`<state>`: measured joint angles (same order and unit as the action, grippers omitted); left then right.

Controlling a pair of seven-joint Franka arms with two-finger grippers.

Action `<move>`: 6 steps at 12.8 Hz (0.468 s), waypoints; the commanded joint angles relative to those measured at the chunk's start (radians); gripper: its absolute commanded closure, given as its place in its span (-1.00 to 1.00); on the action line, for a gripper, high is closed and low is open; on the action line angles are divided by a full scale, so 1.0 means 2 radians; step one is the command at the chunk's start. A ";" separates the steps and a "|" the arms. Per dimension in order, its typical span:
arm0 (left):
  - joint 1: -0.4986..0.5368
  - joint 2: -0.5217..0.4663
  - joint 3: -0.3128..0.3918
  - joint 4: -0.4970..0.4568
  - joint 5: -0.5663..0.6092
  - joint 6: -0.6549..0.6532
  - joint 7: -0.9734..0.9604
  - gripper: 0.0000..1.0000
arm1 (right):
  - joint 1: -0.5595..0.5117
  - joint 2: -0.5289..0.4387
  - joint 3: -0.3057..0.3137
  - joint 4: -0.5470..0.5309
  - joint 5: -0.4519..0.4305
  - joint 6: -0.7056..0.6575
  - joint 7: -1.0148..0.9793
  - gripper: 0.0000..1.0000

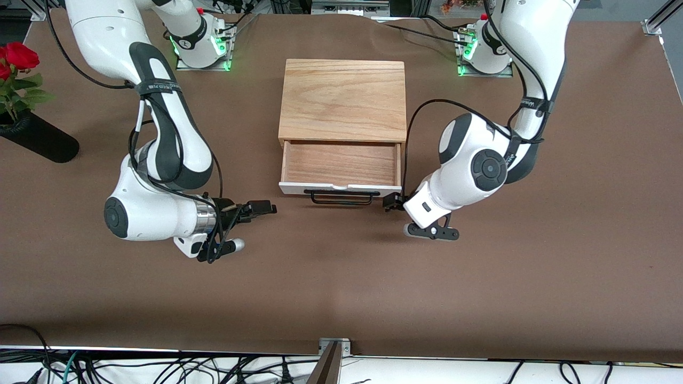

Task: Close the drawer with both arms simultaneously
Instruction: 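Move the left gripper and the right gripper toward the drawer front, then place both grippers against the white drawer front beside the handle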

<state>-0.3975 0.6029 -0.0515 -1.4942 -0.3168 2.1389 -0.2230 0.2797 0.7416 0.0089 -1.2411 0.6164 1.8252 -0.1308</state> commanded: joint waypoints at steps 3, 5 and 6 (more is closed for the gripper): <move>-0.010 0.005 0.003 -0.005 -0.014 -0.006 0.003 -1.00 | 0.024 0.012 0.003 0.004 0.021 0.010 -0.005 -1.00; -0.011 0.003 0.003 -0.010 -0.014 -0.023 0.003 -1.00 | 0.031 0.018 0.003 0.002 0.028 0.019 -0.007 -1.00; -0.011 0.003 0.003 -0.011 -0.014 -0.025 0.003 -1.00 | 0.034 0.022 0.003 0.000 0.028 0.026 -0.007 -1.00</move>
<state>-0.4092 0.6157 -0.0541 -1.5066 -0.3184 2.1071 -0.2230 0.3414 0.7675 0.0140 -1.2427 0.6475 1.8525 -0.1305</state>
